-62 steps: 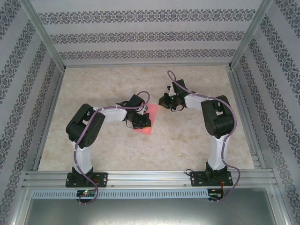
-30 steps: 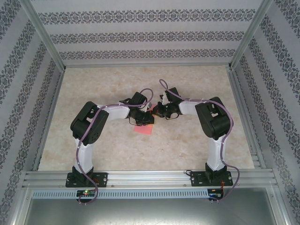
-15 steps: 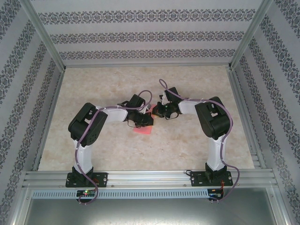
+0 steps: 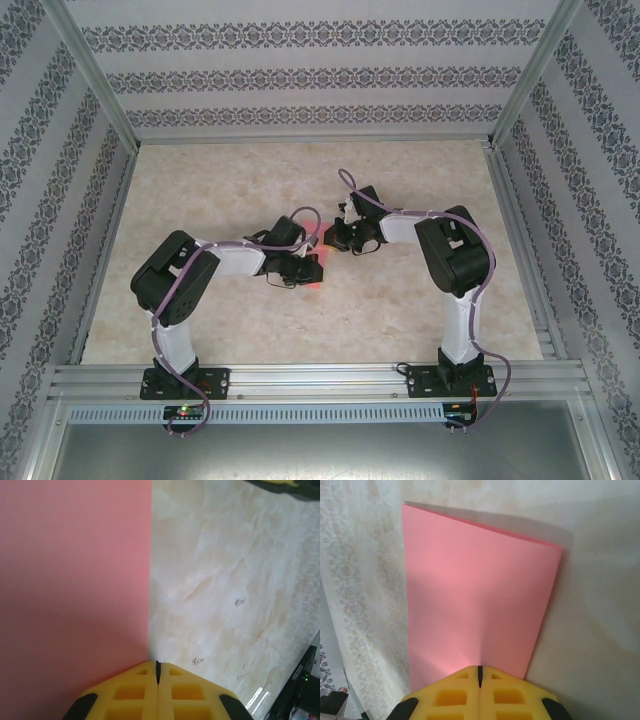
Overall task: Fold a paper plane with a square sheet of paper (pick it up from the middle)
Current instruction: First fold the square sheet of paper in half at the center of the table, then fold the triangle a second time at the center of the table.
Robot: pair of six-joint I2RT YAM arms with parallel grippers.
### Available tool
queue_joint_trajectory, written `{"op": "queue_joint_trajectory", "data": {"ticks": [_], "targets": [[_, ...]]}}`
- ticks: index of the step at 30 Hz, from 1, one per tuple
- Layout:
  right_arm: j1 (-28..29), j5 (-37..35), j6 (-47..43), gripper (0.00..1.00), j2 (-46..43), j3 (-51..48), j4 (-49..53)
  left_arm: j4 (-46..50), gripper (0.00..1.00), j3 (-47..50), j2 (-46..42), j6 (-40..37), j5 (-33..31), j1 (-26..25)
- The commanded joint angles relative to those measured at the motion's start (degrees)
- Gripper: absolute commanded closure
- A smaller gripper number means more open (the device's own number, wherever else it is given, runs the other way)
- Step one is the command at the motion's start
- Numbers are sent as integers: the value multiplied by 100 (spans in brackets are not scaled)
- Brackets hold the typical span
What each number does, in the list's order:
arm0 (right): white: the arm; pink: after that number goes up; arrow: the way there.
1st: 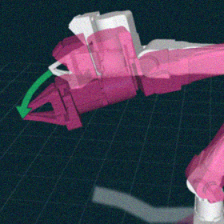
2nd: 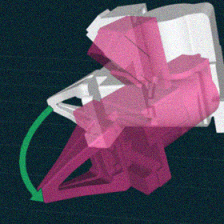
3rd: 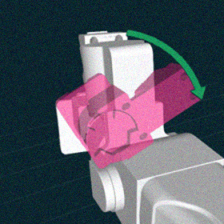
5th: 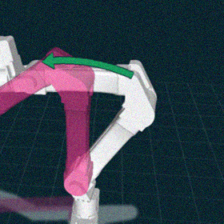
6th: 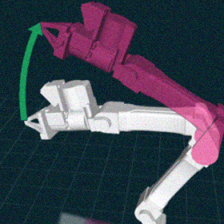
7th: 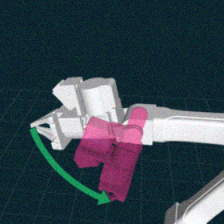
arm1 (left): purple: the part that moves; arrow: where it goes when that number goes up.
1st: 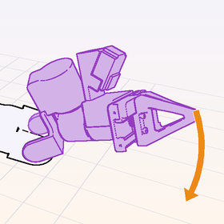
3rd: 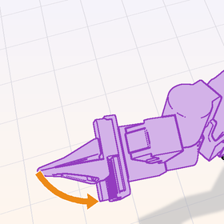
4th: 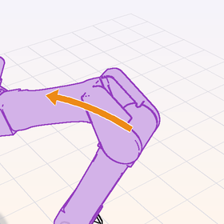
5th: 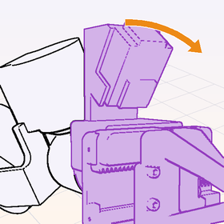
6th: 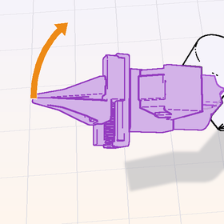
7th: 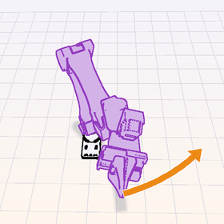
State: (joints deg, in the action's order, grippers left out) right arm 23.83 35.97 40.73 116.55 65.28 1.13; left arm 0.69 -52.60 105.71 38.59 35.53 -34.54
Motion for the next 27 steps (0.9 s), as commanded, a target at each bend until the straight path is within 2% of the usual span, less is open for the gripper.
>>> {"op": "queue_joint_trajectory", "data": {"ticks": [1,8,14,17,21,27], "targets": [[-36,-389,-30,100,315,29,234,431,100,413,-87,214,-27,-206],[-50,-346,-108,100,271,54,283,198,100,622,-420,388,-75,-219],[-45,-212,-296,100,185,315,464,795,100,-78,-770,102,-201,-164],[-33,-191,-467,100,54,495,642,1252,91,-392,-1003,-22,-572,30],[75,-433,-609,100,-267,627,963,2056,74,-587,-1297,-141,-1519,455],[352,-1402,-494,85,-689,643,1620,2326,43,-243,-1649,87,-1742,1328]]}}
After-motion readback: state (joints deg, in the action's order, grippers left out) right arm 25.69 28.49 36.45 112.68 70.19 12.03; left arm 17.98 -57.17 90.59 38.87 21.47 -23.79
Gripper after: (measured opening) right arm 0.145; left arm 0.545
